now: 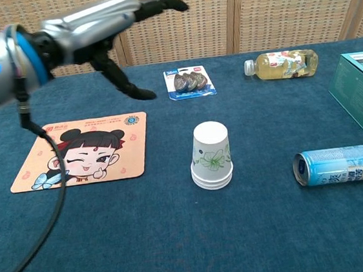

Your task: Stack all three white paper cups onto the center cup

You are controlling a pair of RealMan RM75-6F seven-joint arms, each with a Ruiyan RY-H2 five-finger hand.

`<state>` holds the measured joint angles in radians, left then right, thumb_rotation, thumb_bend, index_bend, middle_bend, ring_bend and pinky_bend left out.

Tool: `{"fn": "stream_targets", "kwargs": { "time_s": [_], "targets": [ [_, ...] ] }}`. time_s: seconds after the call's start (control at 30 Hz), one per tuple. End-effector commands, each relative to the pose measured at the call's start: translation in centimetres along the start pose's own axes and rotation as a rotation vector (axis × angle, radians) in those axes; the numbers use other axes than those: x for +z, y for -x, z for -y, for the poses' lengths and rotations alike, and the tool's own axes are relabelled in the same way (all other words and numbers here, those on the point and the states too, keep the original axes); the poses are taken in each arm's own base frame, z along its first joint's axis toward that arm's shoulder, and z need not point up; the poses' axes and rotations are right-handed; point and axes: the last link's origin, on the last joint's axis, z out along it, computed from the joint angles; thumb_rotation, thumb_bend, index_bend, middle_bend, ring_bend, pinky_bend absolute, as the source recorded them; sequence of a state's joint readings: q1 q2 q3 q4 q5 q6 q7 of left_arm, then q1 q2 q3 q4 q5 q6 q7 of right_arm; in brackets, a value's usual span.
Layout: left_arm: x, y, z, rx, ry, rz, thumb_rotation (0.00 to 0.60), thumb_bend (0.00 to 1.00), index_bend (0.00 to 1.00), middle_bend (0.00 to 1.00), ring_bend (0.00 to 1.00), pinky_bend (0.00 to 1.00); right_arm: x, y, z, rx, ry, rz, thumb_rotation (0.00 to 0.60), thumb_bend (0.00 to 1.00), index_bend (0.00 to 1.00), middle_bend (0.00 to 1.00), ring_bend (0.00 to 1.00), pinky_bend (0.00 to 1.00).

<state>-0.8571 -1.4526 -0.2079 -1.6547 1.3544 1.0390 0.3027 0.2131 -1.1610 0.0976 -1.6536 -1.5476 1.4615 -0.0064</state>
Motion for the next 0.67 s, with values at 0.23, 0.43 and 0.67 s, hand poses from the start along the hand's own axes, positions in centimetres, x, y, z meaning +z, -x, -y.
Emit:
{"fn": "stream_targets", "kwargs": {
  "time_s": [0.23, 0.43, 0.67],
  "targets": [
    [-15.9, -2.3, 10.5, -0.022, -0.467, -0.121, 0.600, 0.18, 0.00, 0.00, 0.00, 0.00, -0.3, -0.1, 0.3, -0.015, -0.004, -0.012, 0.600, 0.00, 0.00, 0.00, 0.00, 0.00],
    [-24.0, -2.4, 13.4, -0.070, -0.673, -0.120, 0.600, 0.18, 0.00, 0.00, 0.00, 0.00, -0.2, -0.1, 0.7, -0.026, -0.001, -0.013, 0.600, 0.00, 0.00, 0.00, 0.00, 0.00],
    [-27.6, -2.4, 13.7, -0.070, -0.733, -0.129, 0.600, 0.18, 0.00, 0.00, 0.00, 0.00, -0.1, 0.0, 0.6, -0.035, 0.011, -0.006, 0.600, 0.00, 0.00, 0.00, 0.00, 0.00]
  ]
}}
